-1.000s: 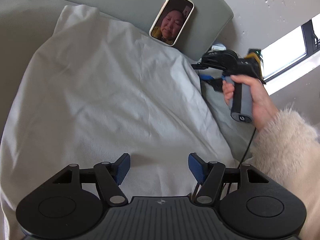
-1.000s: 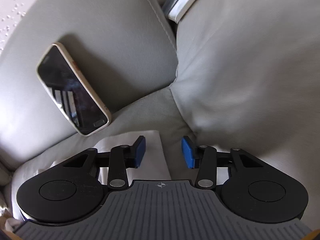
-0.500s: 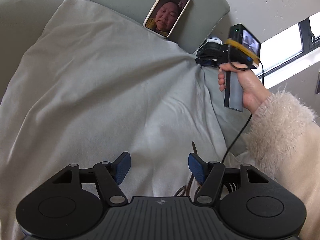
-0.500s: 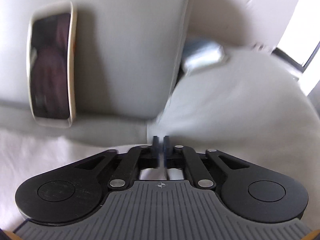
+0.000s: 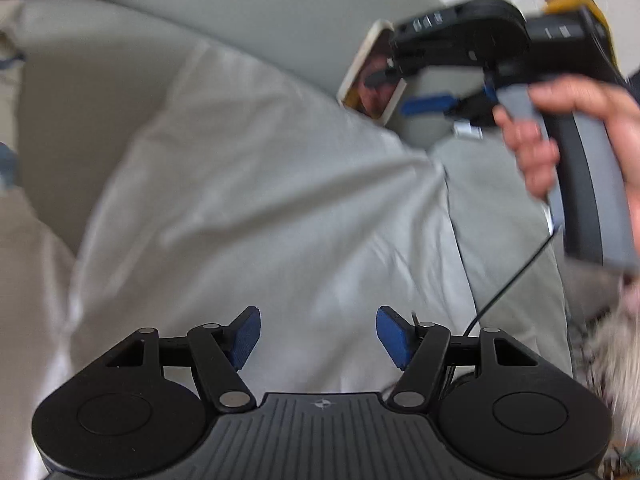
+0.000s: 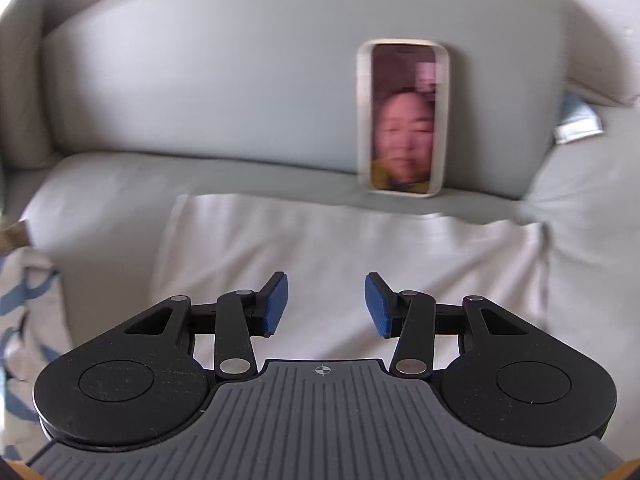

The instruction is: Fold clothes

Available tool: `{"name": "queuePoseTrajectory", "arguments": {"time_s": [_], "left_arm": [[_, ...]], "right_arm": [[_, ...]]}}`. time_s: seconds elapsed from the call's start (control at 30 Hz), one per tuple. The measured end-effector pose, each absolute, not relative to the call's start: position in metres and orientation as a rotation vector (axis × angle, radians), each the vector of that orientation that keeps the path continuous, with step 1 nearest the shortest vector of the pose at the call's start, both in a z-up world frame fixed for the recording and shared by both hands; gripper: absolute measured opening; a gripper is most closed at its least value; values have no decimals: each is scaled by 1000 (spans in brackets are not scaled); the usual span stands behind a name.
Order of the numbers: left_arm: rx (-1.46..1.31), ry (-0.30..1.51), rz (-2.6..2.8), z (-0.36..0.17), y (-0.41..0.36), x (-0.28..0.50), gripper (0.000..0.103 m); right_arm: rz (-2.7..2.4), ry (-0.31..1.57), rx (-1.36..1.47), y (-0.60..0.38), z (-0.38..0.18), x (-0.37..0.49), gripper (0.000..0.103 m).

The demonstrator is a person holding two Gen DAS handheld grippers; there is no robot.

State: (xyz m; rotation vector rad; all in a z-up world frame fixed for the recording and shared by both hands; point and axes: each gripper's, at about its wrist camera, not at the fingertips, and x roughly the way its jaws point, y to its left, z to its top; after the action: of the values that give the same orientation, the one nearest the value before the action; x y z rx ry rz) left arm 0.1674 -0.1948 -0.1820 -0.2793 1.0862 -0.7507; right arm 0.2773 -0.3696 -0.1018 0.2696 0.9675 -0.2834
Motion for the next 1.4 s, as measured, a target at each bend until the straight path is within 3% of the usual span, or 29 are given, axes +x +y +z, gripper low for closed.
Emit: {"name": "queuePoseTrajectory", "arguments": {"time_s": [0.23,0.4,0.5,0.6,0.77,0.8,0.97,1.4], "left_arm": [[-355,949,-871,-134,-162,124,61],[-481,819,-789,-99,-88,89,61],[-566,843,-662,-93,-30,88,63],[-628,914,-494,-107,19,95,64],[-653,953,-330,-131,47,123,62],[-647,971,-335,-134,45,129,56],[-638,1059,-297,-147,32,145,47],[-601,1030,-250,-171,22,155,41]], "right_arm": [[-330,765,282,-351,-45,164,46],[-352,548,299,-365,35,51,48],[-383,378,289,-361,74,-20,51],[-419,246,252,-349,94,-87,65],[-336,262,473,-356,62,-144,67],[-323,274,508,-357,51,-148,67],[-261,327,661,-359,-10,-141,67],[-236,389,729,-353,-30,-181,67]]}}
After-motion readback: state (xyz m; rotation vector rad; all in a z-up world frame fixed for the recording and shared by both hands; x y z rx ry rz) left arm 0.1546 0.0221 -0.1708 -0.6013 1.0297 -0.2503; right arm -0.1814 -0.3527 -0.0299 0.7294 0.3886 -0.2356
